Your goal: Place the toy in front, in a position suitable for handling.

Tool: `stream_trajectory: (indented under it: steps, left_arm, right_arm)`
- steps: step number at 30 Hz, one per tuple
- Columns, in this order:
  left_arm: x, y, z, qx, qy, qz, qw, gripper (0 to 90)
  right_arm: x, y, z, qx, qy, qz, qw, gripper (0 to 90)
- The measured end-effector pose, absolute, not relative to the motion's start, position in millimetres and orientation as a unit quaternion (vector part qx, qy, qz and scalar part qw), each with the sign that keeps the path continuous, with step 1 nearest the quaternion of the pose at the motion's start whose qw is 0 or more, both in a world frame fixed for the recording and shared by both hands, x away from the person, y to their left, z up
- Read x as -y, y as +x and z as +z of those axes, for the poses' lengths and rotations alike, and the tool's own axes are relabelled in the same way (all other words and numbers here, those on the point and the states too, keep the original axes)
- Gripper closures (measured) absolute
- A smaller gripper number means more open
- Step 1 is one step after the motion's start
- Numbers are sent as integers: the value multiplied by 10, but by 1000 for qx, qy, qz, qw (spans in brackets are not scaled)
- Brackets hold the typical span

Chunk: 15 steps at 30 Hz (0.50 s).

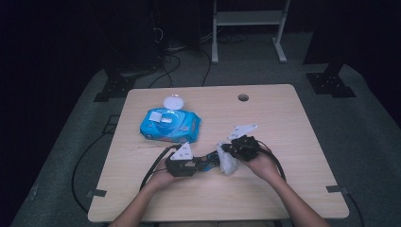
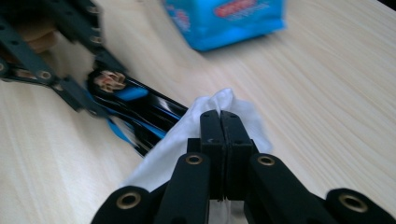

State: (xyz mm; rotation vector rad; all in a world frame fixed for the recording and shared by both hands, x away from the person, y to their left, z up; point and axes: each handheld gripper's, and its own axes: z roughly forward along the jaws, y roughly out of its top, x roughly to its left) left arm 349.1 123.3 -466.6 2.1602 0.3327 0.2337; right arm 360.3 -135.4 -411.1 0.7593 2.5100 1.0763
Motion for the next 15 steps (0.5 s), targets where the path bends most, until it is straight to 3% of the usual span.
stream_trajectory:
  steps: [6,15]
  left_arm:
    - [-1225,3505,-4664,-135,875,97,456,695]
    - [-1259,3564,-4673,-133,873,98,459,694]
  right_arm:
    - [1623,3598,-4091,-871,289,361,164,885]
    - [1366,3633,-4091,-878,272,364,153,886]
